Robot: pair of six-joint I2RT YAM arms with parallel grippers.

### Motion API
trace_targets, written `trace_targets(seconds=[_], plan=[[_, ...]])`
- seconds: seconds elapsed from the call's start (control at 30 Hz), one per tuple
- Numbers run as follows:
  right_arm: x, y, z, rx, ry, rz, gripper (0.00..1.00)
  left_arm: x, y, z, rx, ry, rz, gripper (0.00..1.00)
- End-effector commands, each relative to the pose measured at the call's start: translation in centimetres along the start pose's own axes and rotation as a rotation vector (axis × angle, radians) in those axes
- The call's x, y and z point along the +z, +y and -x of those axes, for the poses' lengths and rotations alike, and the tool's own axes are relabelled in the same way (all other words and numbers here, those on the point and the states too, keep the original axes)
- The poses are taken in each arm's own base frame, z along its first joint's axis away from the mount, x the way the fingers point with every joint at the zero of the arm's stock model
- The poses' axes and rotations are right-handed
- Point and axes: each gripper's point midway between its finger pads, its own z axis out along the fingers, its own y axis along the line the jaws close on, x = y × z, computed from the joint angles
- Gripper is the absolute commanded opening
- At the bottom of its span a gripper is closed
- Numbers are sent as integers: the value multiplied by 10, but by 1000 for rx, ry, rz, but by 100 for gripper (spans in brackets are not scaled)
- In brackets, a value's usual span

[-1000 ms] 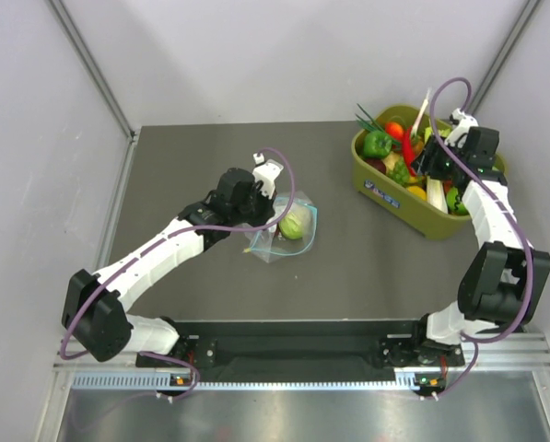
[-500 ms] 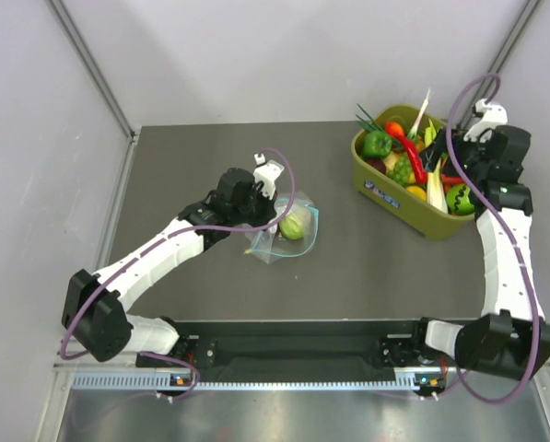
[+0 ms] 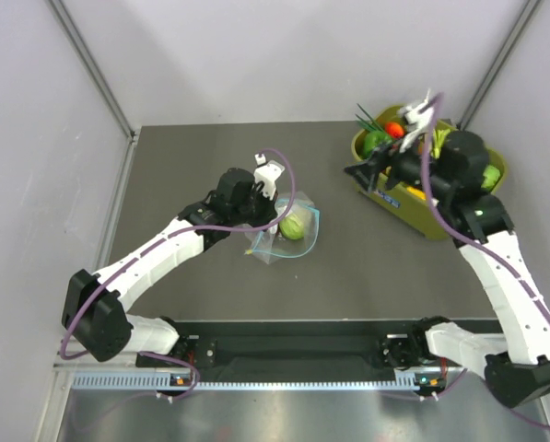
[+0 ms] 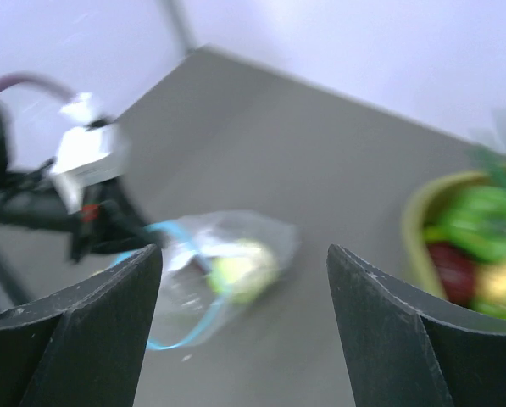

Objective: Open the zip-top bag and remove the fake food

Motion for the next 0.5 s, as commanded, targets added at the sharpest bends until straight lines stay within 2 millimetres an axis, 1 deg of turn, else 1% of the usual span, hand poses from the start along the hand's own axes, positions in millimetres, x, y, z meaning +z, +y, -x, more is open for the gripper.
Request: trace_targets(seconds=[0.0,0.03,0.07,0.1,0.13,0.17,0.23,0.27,0.33,0.37,0.4,0.43,0.47], plan=[[30,33,-31,35,66,96,78,-4,-1,6,5,-24,-7,0],[38,39,-42,47,85,112,77,-4,0,6,7,-24,-6,0],[45,56,-49,45,87,159,77,-3,0,5,8,-21,-5,0],[51,61,-69,69,129,173,77,-3,0,6,8,-21,-6,0],[59,66,-84,81,168,189,77,-3,0,5,8,-21,-6,0],[63,84,-96,82,200,233,77,-3,-1,6,8,-22,-10,0],[73,96,-122,91,263,258,75,-2,-2,6,8,-22,-15,0],[75,113,-129,87,281,296,75,-1,-2,5,8,-19,-16,0],[82,125,-145,85,320,326,75,0,-3,3,7,-12,-22,0],[84,135,-150,82,335,347,75,0,-3,3,8,-12,-25,0],[86,136,-153,83,340,346,75,0,-3,3,7,-12,-24,0],[90,139,-160,84,359,351,75,-1,-3,3,7,-14,-25,0],[92,139,-164,89,368,348,75,0,-3,4,7,-15,-25,0]])
